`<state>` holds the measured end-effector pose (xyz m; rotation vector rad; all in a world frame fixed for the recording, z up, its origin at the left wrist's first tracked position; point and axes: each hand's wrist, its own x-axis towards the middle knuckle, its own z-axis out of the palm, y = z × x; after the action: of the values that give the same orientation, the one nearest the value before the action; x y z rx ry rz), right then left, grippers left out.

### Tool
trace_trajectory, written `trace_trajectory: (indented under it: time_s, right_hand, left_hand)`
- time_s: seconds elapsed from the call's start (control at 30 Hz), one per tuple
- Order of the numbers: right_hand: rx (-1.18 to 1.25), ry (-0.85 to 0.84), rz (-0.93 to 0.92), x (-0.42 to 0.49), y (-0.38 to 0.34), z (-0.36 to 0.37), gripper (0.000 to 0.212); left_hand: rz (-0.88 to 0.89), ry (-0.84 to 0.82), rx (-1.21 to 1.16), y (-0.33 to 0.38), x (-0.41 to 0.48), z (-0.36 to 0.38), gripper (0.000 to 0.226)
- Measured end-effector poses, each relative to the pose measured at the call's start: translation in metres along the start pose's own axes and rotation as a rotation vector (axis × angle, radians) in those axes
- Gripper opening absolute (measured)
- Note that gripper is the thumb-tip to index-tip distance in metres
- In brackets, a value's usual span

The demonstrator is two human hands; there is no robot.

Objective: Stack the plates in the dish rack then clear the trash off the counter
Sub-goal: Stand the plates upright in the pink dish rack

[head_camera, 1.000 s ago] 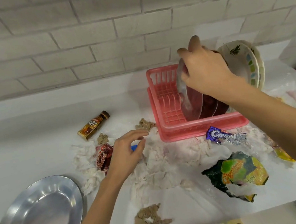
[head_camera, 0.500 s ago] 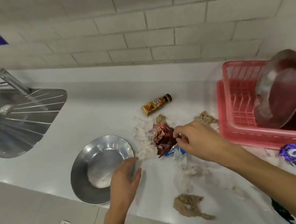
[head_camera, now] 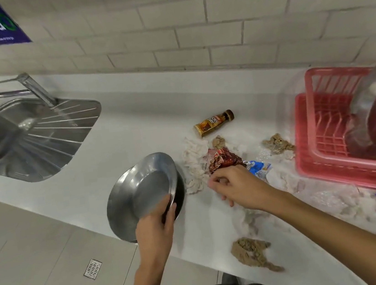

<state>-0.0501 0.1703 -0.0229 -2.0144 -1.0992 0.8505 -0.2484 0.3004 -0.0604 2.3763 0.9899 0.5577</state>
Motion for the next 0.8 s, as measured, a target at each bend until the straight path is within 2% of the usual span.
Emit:
trace_trajectory:
  time_s: [0.1,0.2,0.3,0.4,0.53,0.63,0.8]
  right_hand:
    - [0.264,-0.027,0.061,0.01,-0.014,0.003,0.031]
    - [0.48,-0.072,0.096,0.017,-0.029,0.001,0.041]
    - [0.615,-0.064,0.115,0.014,-0.04,-0.008,0.042]
    - [0.674,0.006,0.135,0.007,-0.044,-0.03,0.039]
    - [0.524,0.149,0.151,-0.005,-0.032,-0.062,0.017]
    - [0.22,0.365,0.121,-0.02,-0.017,-0.087,0.02]
    - [-0.018,0.689,0.095,-0.065,-0.014,-0.162,0.024]
  left_hand:
    - [0.014,0.18,-0.088,0.017,0.009,-0.008,0.027]
    - [0.044,0.305,-0.164,0.038,0.017,-0.012,0.024]
    - [0.25,0.301,-0.244,0.06,0.015,-0.009,0.023]
    - [0.435,0.223,-0.298,0.075,0.016,0.006,0.032]
    - [0.484,0.107,-0.317,0.096,0.022,0.032,0.031]
    - [0.535,-0.03,-0.369,0.125,0.023,0.049,0.035]
    - [0.675,-0.117,-0.416,0.167,0.029,0.077,0.038]
